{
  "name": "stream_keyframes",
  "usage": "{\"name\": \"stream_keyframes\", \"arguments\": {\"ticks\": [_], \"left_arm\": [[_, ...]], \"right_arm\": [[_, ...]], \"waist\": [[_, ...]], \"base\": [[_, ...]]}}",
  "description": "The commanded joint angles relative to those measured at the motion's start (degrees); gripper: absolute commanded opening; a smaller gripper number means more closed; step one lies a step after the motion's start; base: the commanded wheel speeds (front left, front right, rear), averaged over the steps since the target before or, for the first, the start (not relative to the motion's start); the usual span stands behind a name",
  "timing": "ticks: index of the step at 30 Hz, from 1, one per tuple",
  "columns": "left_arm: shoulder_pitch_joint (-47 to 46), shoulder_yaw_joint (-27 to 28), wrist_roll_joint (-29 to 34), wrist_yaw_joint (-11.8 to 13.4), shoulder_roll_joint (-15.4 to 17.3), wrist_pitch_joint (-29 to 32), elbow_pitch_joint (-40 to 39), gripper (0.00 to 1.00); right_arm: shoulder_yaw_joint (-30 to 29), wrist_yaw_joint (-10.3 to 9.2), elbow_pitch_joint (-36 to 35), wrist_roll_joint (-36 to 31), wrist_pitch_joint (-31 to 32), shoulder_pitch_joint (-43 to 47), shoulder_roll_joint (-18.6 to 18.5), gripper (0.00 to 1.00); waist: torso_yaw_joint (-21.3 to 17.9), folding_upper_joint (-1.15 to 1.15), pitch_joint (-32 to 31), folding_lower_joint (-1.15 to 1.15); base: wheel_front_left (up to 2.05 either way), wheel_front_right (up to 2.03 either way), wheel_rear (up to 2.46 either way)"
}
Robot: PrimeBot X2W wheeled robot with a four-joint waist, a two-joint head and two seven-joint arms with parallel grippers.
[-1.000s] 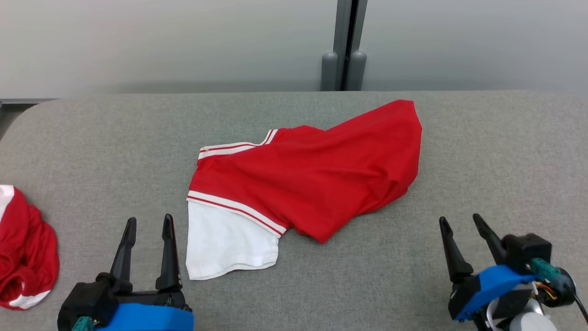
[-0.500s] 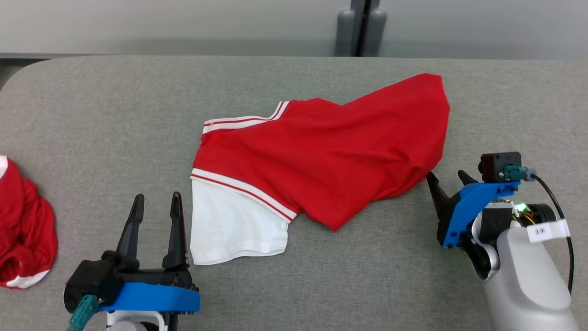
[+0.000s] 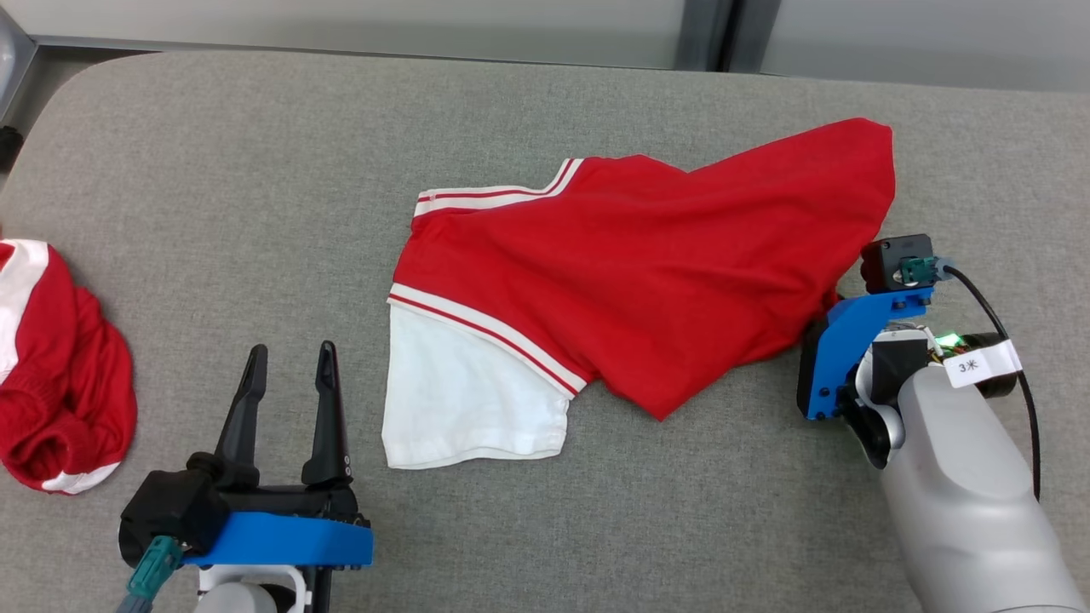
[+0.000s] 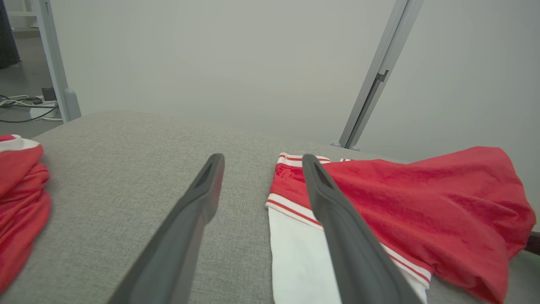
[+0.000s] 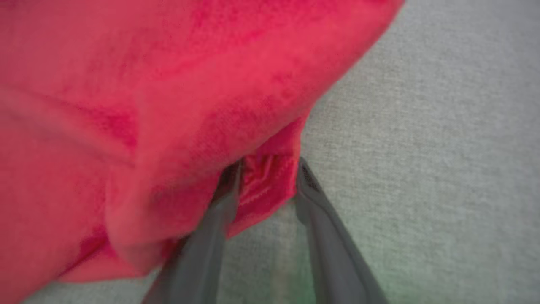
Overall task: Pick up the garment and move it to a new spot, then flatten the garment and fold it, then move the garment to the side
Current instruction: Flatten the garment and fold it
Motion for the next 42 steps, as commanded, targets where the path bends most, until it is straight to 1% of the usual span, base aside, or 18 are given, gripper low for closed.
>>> {"name": "stream_keyframes", "arguments": {"ticks": [1,2,5,8,12,15,16,22,26,28,30,32,33,34,36,39,42], "left_arm": [[-0.6,0.3,-0.3,-0.1,0.0,-0.2,-0.2,1.0],[-0.6,0.3,-0.4,-0.1,0.0,-0.2,-0.1,1.0],[0.0,0.7,-0.3,-0.1,-0.1,-0.2,0.1,1.0],[0.5,0.9,-0.1,-0.1,-0.1,-0.2,0.4,1.0],[1.9,0.8,-0.6,-0.1,-0.2,-0.2,0.4,1.0],[2.8,1.2,-0.7,-0.1,0.1,-0.2,0.3,1.0],[3.4,1.6,-0.8,-0.1,0.1,-0.2,0.2,1.0],[4.6,2.6,-0.8,-0.1,0.3,-0.2,-0.1,1.0],[5.0,2.5,-0.7,-0.1,0.2,-0.2,-0.3,1.0],[5.0,2.4,-0.7,-0.1,0.2,-0.2,-0.3,1.0],[4.9,2.2,-0.7,-0.1,0.1,-0.2,-0.4,1.0],[4.2,2.1,-0.7,-0.1,0.1,-0.2,-0.5,1.0],[3.8,2.0,-0.7,-0.1,0.1,-0.2,-0.6,1.0],[3.3,1.9,-0.8,-0.1,0.1,-0.2,-0.7,1.0],[2.4,1.6,-0.8,-0.1,0.1,-0.2,-0.8,1.0],[1.3,1.0,-0.7,-0.1,0.2,-0.2,-0.8,1.0],[0.0,0.6,-0.8,-0.1,0.2,-0.2,-0.5,1.0]], "right_arm": [[0.1,0.15,1.6,0.3,0.1,0.9,0.4,0.0],[-0.5,0.13,1.8,1.8,-0.6,0.5,0.3,0.0],[-1.4,0.08,-0.7,1.0,-3.3,-0.7,-0.1,0.0],[-0.8,0.08,-5.5,-0.9,-5.3,-1.2,-1.1,0.0],[2.4,0.08,-14.5,-1.1,-4.4,1.6,-1.6,0.0],[4.6,0.08,-24.7,0.2,-2.4,4.5,-2.7,0.0],[5.8,0.08,-32.2,1.7,-0.2,7.1,-3.2,0.0],[7.0,0.08,-55.7,5.1,6.8,15.5,-5.2,0.0],[5.5,0.08,-67.2,4.9,10.5,20.6,-4.7,0.0],[3.6,0.08,-70.2,4.5,12.2,23.1,-4.1,0.0],[1.7,0.08,-70.5,4.6,13.6,24.7,-3.9,0.0],[0.2,0.08,-68.0,5.4,14.2,24.9,-4.4,0.0],[-0.4,0.09,-65.7,5.5,14.5,24.5,-5.4,0.0],[-0.9,0.08,-63.1,6.0,14.2,23.4,-5.7,0.0],[-0.5,0.09,-56.8,6.3,12.6,20.7,-7.4,0.0],[0.7,0.09,-46.7,7.1,8.5,16.2,-9.1,0.0],[2.1,0.08,-37.5,6.7,3.0,10.4,-10.8,0.0]], "waist": [[0.0,0.0,0.0,0.0],[0.0,0.0,-0.1,0.0],[-0.5,0.0,-1.0,0.0],[-1.2,0.0,-2.7,0.0],[-2.4,0.0,-5.4,0.0],[-3.4,0.0,-6.9,0.0],[-3.9,0.0,-7.8,0.0],[-5.1,0.0,-9.3,0.0],[-5.4,0.0,-9.6,0.0],[-5.5,0.0,-9.7,0.0],[-5.5,0.0,-9.3,0.0],[-5.4,0.0,-8.7,0.0],[-5.3,0.0,-8.2,0.0],[-5.2,0.0,-7.7,0.0],[-4.8,0.0,-6.5,0.0],[-3.9,0.0,-4.7,0.0],[-2.6,0.0,-3.3,0.0]], "base": [[0.0,0.0,0.0],[0.0,0.0,0.0],[0.0,0.0,0.0],[0.0,0.0,0.0],[0.0,0.0,0.0],[0.0,0.0,0.0],[0.0,0.0,0.0],[0.0,0.0,0.0],[0.0,0.0,0.0],[0.0,0.0,0.0],[0.0,0.0,0.0],[0.0,0.0,0.0],[0.0,0.0,0.0],[0.0,0.0,0.0],[0.0,0.0,0.0],[0.0,0.0,0.0],[0.0,0.0,0.0]]}}
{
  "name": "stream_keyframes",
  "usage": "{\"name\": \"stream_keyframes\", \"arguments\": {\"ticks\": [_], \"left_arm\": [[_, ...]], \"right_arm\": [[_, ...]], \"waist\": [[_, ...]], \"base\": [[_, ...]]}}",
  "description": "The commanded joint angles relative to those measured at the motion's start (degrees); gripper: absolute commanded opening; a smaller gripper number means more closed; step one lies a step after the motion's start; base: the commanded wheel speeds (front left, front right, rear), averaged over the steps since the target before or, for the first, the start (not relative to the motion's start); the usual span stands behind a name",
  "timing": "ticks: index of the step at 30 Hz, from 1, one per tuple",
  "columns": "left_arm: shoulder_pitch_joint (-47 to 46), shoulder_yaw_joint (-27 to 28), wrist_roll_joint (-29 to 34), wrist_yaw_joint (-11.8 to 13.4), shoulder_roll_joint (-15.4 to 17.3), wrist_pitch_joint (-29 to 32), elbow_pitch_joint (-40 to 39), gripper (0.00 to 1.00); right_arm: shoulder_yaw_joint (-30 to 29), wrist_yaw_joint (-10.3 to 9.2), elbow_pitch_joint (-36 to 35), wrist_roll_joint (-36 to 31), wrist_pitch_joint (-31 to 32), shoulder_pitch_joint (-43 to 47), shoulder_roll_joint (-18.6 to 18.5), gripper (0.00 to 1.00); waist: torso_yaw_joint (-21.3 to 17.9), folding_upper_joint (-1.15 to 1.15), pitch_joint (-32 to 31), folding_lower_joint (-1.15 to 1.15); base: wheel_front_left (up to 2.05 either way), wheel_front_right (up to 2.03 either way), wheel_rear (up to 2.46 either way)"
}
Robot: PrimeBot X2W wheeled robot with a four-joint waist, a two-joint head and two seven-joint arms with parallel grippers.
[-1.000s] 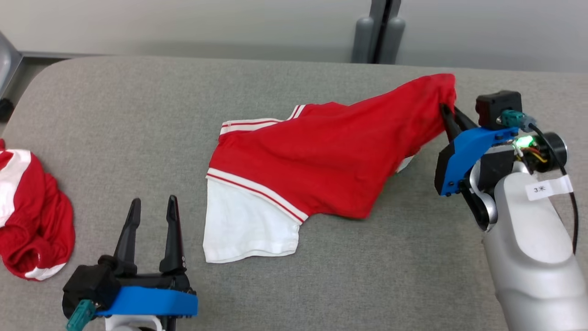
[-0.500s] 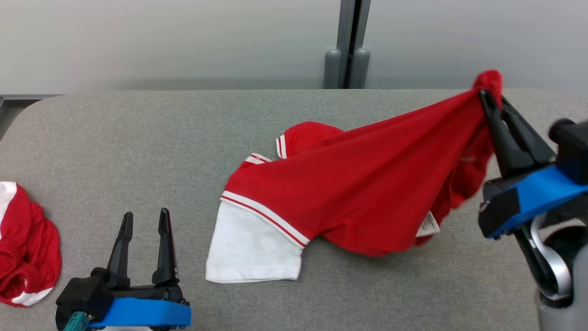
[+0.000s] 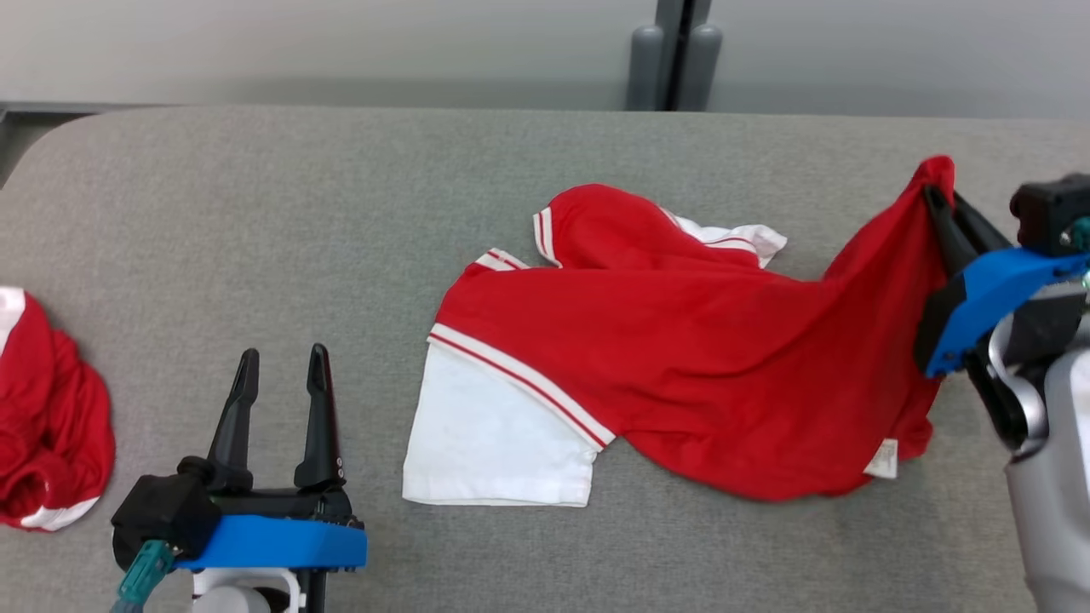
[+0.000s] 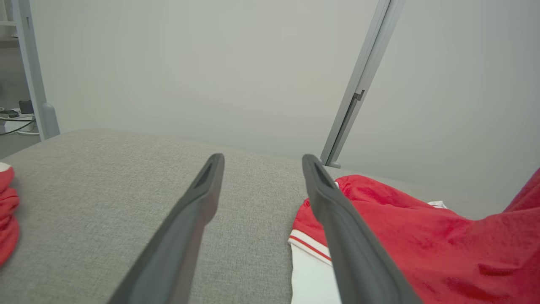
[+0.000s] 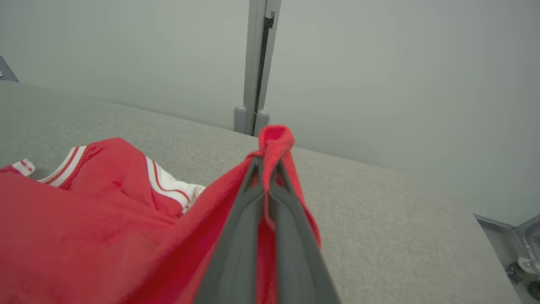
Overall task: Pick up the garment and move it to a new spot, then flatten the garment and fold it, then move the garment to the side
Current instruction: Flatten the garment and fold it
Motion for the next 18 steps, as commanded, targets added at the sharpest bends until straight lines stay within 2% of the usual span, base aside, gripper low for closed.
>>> {"name": "stream_keyframes", "arguments": {"ticks": [1,6,7,8,14,18], "left_arm": [[-1.1,-0.3,-0.1,-0.1,0.3,-0.2,0.0,1.0],[-2.2,0.0,-0.3,-0.1,0.2,-0.2,0.4,1.0],[-2.3,-0.1,-0.3,-0.1,0.2,-0.2,0.4,1.0],[-2.4,-0.1,-0.3,-0.1,0.2,-0.2,0.5,1.0],[-2.1,0.2,-0.4,-0.1,0.2,-0.2,0.7,1.0],[-0.8,1.0,-0.3,-0.1,0.4,-0.2,1.0,1.0]], "right_arm": [[0.3,0.01,2.7,-0.6,-2.5,-2.8,-1.0,0.0],[1.6,0.01,12.8,-1.9,-13.0,-11.2,-0.9,0.0],[2.1,0.01,14.9,-1.4,-13.7,-12.2,-0.4,0.41],[3.0,0.01,17.0,-0.7,-13.8,-12.9,0.1,1.0],[5.9,0.0,21.3,2.4,-16.8,-15.0,0.4,1.0],[8.7,0.01,19.2,6.8,-15.2,-10.7,0.3,1.0]], "waist": [[1.5,-0.01,1.4,-0.01],[3.1,-0.01,2.6,-0.01],[3.4,-0.01,2.7,-0.01],[3.5,-0.01,2.7,-0.01],[3.7,-0.01,2.3,-0.01],[3.0,-0.01,0.7,-0.01]], "base": [[0.0,0.0,0.0],[0.0,0.0,0.0],[0.0,0.0,0.0],[0.0,0.0,0.0],[0.0,0.0,0.0],[0.0,0.0,0.0]]}}
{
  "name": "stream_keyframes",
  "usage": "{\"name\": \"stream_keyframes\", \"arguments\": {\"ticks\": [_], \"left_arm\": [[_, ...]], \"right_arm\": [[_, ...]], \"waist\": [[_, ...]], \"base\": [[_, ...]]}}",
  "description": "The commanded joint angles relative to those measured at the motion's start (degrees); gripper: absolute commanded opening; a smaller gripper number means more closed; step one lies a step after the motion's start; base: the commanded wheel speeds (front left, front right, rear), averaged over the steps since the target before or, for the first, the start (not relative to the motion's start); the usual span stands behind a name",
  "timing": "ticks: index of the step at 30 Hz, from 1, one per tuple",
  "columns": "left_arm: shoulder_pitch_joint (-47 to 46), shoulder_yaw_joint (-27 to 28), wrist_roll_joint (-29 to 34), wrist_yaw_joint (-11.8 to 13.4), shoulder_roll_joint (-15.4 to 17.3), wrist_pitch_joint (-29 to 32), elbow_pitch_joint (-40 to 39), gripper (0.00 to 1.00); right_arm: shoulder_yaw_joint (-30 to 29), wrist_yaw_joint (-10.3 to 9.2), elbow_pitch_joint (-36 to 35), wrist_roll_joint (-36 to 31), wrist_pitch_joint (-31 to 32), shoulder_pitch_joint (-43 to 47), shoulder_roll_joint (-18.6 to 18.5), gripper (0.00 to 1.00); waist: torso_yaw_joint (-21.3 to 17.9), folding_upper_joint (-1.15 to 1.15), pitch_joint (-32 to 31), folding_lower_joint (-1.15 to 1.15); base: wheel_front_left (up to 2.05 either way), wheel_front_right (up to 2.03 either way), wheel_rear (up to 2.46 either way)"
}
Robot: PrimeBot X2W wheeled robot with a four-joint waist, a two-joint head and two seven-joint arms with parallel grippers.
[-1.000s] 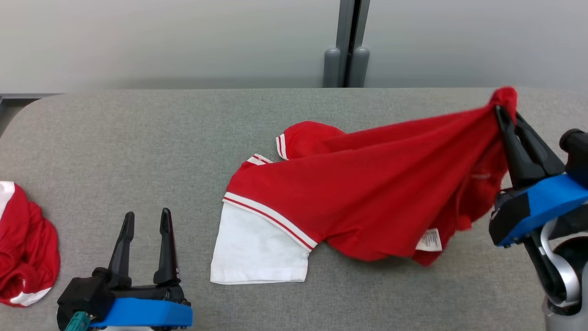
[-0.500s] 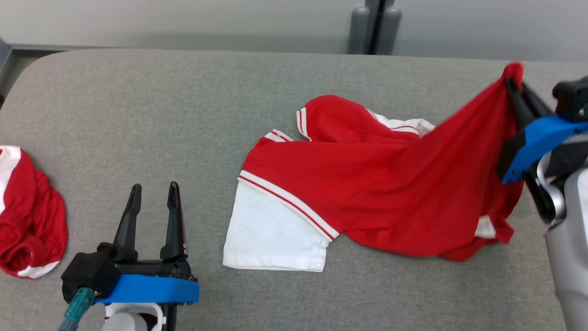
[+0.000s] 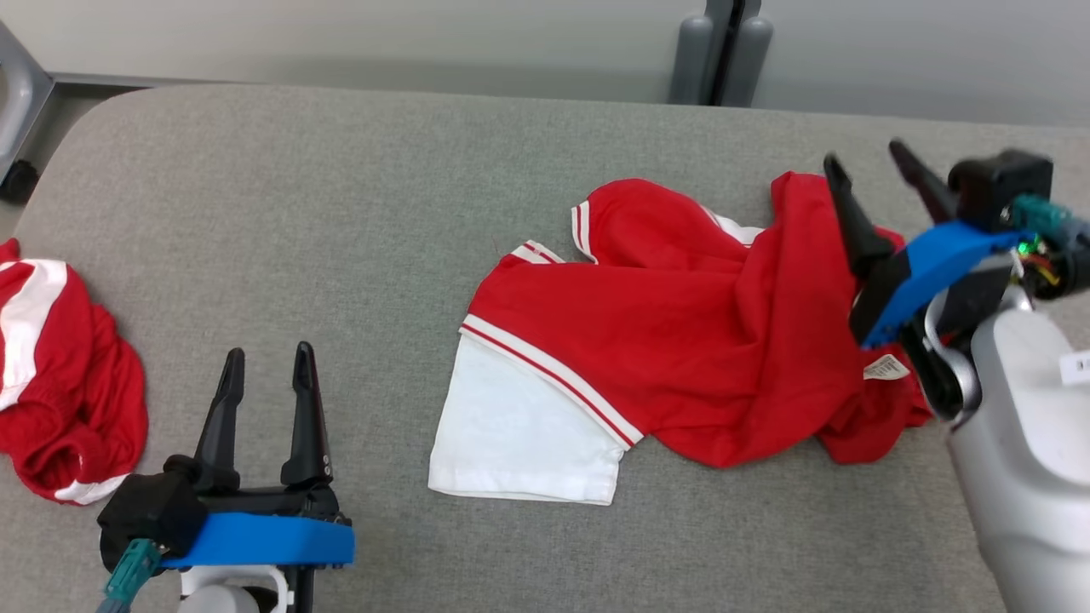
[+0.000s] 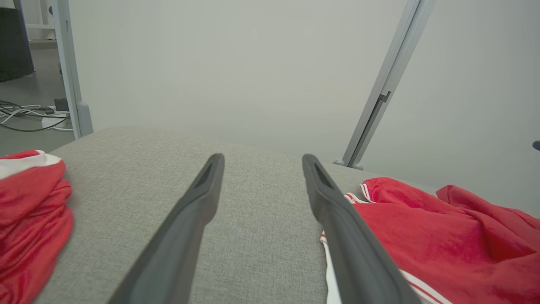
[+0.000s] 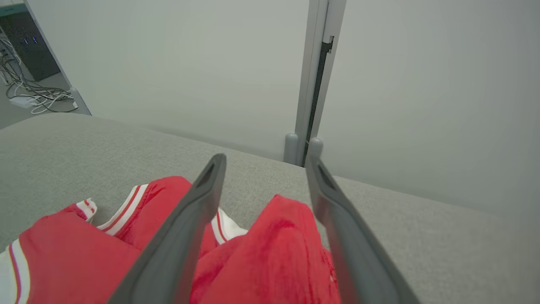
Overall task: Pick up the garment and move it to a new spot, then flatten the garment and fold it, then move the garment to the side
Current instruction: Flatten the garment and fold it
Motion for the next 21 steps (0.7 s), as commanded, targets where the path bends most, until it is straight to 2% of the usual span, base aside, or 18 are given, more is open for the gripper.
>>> {"name": "stream_keyframes", "arguments": {"ticks": [1,4,5,7,8,9,10,16,21], "left_arm": [[0.4,0.3,-0.1,-0.1,0.3,-0.2,0.0,1.0],[1.2,1.0,0.1,-0.1,0.6,-0.2,-0.3,1.0],[1.8,1.3,0.2,-0.1,0.6,-0.2,-0.5,1.0],[2.0,1.5,0.2,-0.1,0.6,-0.2,-0.6,1.0],[2.1,1.7,0.2,-0.1,0.6,-0.2,-0.9,1.0],[2.1,1.7,0.2,-0.1,0.6,-0.2,-0.9,1.0],[2.1,1.8,0.2,-0.1,0.5,-0.2,-1.0,1.0],[1.1,1.6,0.1,-0.1,0.6,-0.2,-1.1,1.0],[0.8,1.1,0.1,-0.1,0.8,-0.2,-1.4,1.0]], "right_arm": [[-0.2,0.01,-0.5,0.0,0.3,1.4,-0.6,1.0],[-1.5,0.01,-6.8,1.2,3.2,7.3,-0.8,1.0],[-3.8,0.01,-11.3,1.4,6.2,12.3,-0.1,1.0],[-5.0,0.01,-13.5,1.2,8.2,15.0,0.7,1.0],[-8.1,0.01,-17.6,-0.3,11.6,19.8,2.0,1.0],[-8.1,0.01,-17.6,-0.3,11.6,19.8,2.0,1.0],[-10.5,0.02,-20.7,-1.5,14.5,23.7,4.4,1.0],[-12.0,0.02,-23.2,-2.6,18.5,27.8,7.7,1.0],[-12.0,0.02,-19.8,-1.5,20.4,25.2,9.2,1.0]], "waist": [[-0.6,-0.01,-0.6,0.0],[-1.7,-0.01,-1.8,0.0],[-2.5,-0.01,-2.3,0.0],[-2.9,-0.01,-2.4,0.0],[-3.6,-0.01,-2.6,0.0],[-3.6,-0.01,-2.6,0.0],[-4.2,-0.01,-2.5,0.0],[-5.1,-0.01,-1.9,0.0],[-5.2,-0.01,-1.2,0.0]], "base": [[0.0,0.0,0.0],[0.0,0.0,0.0],[0.0,0.0,0.0],[0.0,0.0,0.0],[0.0,0.0,0.0],[0.0,0.0,0.0],[0.0,0.0,0.0],[0.0,0.0,0.0],[0.0,0.0,0.0]]}}
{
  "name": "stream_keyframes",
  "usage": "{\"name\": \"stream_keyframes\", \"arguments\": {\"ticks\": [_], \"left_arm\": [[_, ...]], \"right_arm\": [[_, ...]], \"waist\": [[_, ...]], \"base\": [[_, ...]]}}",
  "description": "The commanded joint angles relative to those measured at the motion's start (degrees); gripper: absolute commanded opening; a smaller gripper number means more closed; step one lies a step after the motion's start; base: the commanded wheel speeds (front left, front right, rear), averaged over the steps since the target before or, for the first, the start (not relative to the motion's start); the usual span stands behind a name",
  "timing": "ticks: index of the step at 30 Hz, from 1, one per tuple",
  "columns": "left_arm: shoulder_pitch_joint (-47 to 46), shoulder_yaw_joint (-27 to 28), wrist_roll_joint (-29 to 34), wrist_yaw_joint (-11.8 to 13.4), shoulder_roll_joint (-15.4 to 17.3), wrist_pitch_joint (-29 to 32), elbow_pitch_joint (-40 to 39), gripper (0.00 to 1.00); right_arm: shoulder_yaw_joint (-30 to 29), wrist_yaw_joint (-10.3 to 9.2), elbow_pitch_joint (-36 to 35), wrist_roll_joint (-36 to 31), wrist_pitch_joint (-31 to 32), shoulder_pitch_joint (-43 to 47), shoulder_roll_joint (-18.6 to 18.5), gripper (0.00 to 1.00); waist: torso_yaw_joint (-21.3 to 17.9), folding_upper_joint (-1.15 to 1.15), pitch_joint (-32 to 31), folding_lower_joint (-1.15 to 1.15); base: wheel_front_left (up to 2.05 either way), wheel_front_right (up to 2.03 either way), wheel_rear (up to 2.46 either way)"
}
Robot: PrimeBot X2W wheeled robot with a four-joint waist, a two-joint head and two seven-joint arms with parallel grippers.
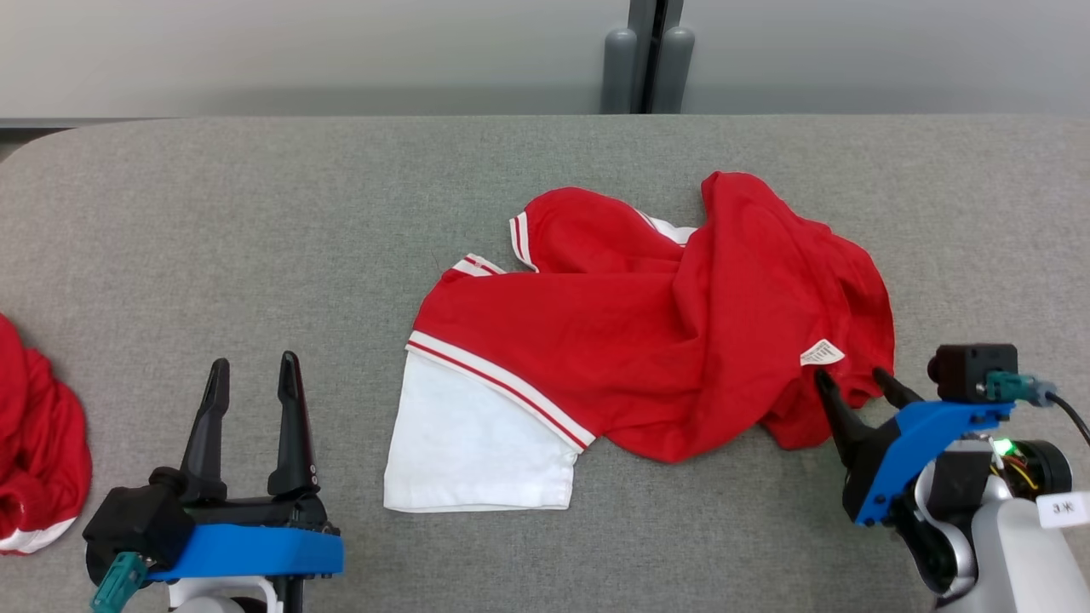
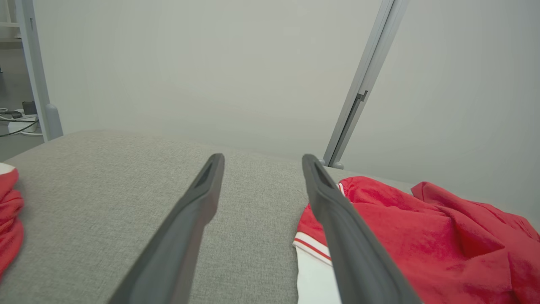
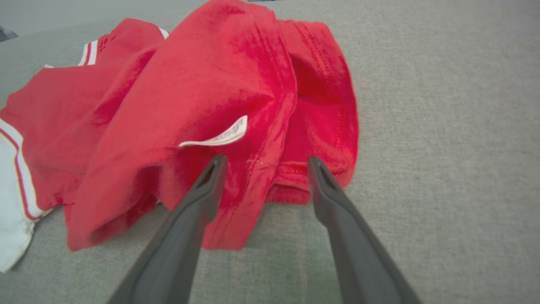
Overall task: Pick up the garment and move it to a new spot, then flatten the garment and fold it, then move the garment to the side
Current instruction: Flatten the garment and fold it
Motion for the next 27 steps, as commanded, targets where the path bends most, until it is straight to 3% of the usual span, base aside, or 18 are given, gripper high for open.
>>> {"name": "stream_keyframes", "arguments": {"ticks": [1,14,15,16,17,23,27], "left_arm": [[-1.0,-0.3,0.1,-0.1,0.4,-0.1,-0.1,1.0],[0.1,-0.5,-0.2,-0.1,0.5,-0.1,0.8,1.0],[0.1,-0.4,-0.2,-0.1,0.5,-0.2,0.8,1.0],[0.3,-0.4,-0.3,-0.1,0.6,-0.1,0.7,1.0],[0.4,-0.3,-0.3,-0.1,0.6,-0.1,0.7,1.0],[1.0,-0.1,-0.2,-0.1,0.7,-0.2,0.9,1.0],[1.4,0.0,-0.3,-0.1,0.7,-0.1,1.0,1.0]], "right_arm": [[-0.1,0.03,0.4,0.1,0.0,-1.4,0.2,1.0],[-2.0,0.03,11.4,-2.2,0.2,-8.3,0.8,1.0],[-1.8,0.03,11.5,-1.9,-0.2,-8.7,0.8,0.67],[-1.8,0.03,11.7,-1.7,-0.4,-8.7,0.8,0.28],[-1.7,0.03,12.0,-1.7,-0.5,-8.6,0.8,0.0],[-1.8,0.03,10.6,-3.7,-3.0,-8.0,0.5,0.0],[-2.6,0.03,5.2,-4.0,-3.6,-5.5,0.2,0.0]], "waist": [[0.1,0.0,0.1,0.0],[2.7,0.0,-0.6,0.0],[2.8,0.0,-0.7,0.0],[2.9,0.0,-0.8,0.0],[2.9,0.0,-0.8,0.0],[2.7,0.0,-1.5,0.0],[2.3,0.0,-2.3,0.0]], "base": [[0.0,0.0,0.0],[0.0,0.0,0.0],[0.0,0.0,0.0],[0.0,0.0,0.0],[0.0,0.0,0.0],[0.0,0.0,0.0],[0.0,0.0,0.0]]}}
